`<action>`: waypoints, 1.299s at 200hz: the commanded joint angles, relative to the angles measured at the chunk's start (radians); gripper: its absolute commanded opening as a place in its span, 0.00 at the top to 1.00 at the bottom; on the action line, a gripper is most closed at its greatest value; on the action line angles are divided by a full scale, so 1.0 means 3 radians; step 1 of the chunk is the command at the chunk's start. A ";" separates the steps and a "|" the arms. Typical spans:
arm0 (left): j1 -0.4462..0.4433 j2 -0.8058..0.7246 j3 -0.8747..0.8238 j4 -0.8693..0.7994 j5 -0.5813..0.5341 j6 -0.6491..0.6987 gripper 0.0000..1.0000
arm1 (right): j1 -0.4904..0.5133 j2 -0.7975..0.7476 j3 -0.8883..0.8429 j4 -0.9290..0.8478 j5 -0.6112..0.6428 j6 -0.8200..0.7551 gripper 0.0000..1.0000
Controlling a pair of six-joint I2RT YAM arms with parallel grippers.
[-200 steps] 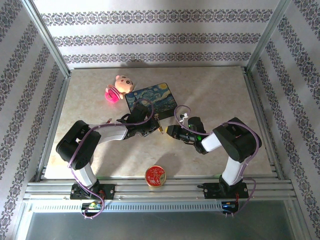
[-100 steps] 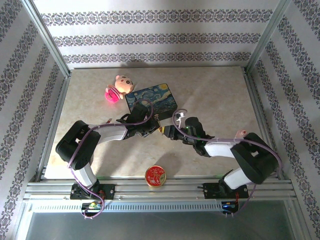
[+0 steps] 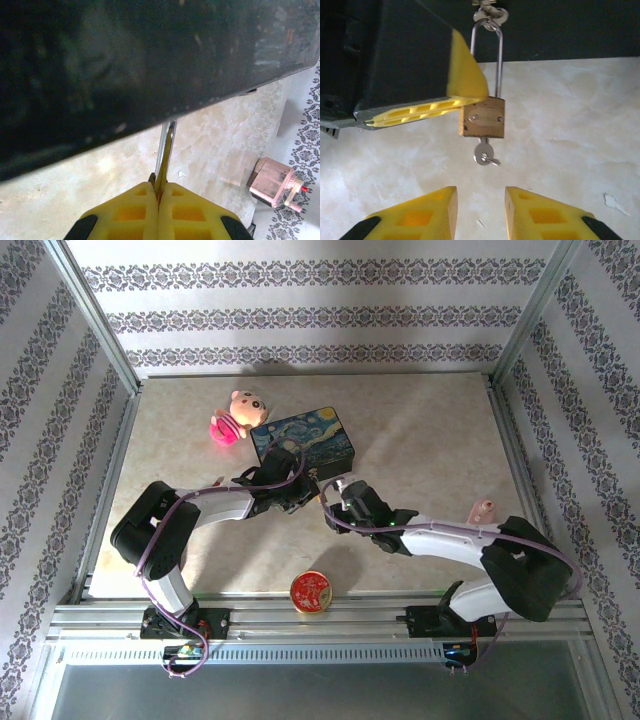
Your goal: Unlock a padlock with a key
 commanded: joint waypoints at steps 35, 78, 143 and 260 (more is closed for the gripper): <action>0.0043 -0.0013 0.0045 -0.0270 0.0185 -0.0157 1.00 | 0.0093 0.0347 0.0373 -0.0283 0.0275 -0.0231 0.67; 0.0054 -0.0019 0.0049 -0.0275 0.0212 -0.0145 1.00 | 0.0044 0.0468 0.0436 -0.0290 0.0281 -0.0254 0.67; 0.0054 0.0002 0.0037 -0.0272 0.0246 -0.0146 1.00 | -0.0037 0.0656 0.0513 -0.0121 0.0282 -0.0311 0.75; 0.0053 0.0017 -0.0012 -0.0181 0.0300 -0.0144 0.87 | -0.0501 0.0509 0.0044 0.0679 -0.0708 0.0161 1.00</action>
